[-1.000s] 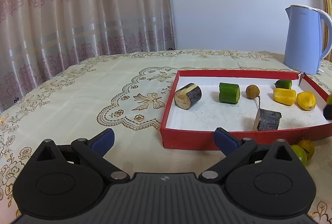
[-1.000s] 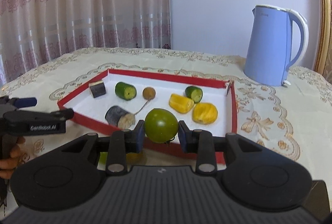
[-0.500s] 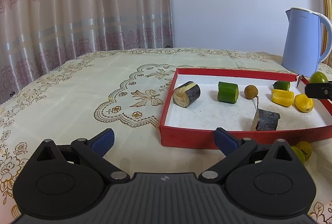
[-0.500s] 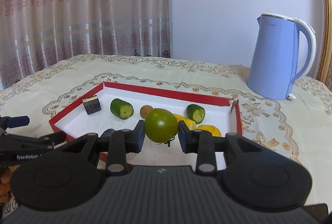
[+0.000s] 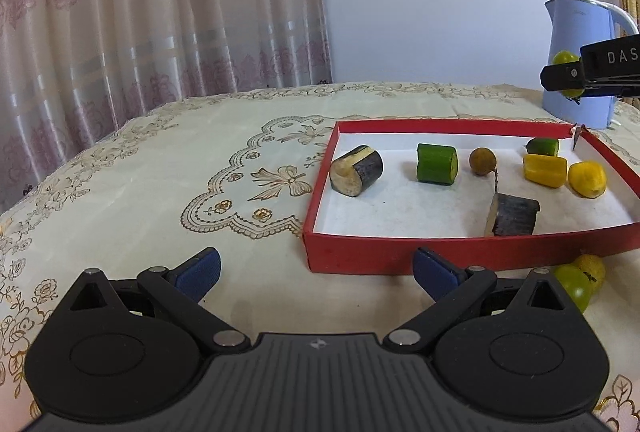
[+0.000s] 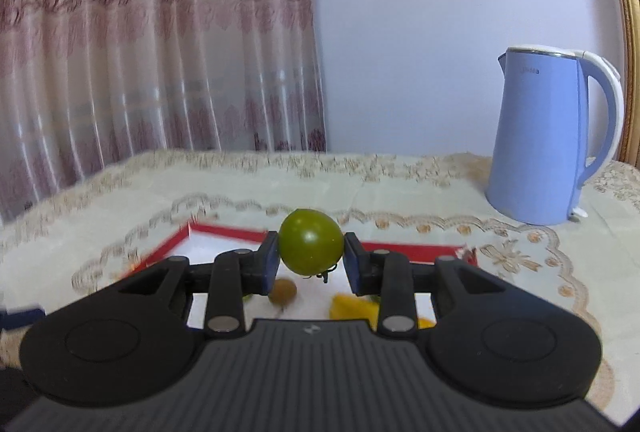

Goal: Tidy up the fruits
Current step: 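Lift the green round fruit with the right gripper over the tray rim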

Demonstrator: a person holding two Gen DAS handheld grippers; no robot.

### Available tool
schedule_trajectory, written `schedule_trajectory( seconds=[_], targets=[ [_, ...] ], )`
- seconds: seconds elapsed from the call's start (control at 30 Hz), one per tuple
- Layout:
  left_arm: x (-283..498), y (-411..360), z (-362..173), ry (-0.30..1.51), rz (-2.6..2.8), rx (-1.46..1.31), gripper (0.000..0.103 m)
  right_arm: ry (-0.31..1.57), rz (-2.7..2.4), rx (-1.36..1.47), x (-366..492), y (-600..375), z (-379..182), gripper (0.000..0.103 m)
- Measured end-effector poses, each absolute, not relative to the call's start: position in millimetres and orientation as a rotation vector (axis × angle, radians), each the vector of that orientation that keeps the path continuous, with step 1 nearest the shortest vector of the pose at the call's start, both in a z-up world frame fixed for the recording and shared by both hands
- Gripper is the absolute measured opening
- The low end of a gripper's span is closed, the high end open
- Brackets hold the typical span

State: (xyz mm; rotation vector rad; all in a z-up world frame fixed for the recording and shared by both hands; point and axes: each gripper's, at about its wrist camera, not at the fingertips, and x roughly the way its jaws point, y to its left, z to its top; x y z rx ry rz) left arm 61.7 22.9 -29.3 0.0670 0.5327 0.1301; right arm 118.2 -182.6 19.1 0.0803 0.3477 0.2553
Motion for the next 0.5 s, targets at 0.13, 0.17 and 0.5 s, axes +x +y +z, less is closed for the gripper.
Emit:
schedule_trajectory(
  seconds=[0.13,0.17,0.5],
  targets=[
    [61.4,24.1,-29.0,0.528,0.12,0.057,0.103,0.354,0.273,0.084,120.5,-185.8,4.8,0.032],
    [61.3,23.8,-28.9,0.528,0.122,0.06,0.103,0.363,0.27,0.085,121.6,-186.7,2.6,0.032],
    [62.3,23.8,-29.6,0.541,0.126,0.064,0.103,0.42,0.235,0.075,136.5,-185.2,-13.0,0.032]
  ],
)
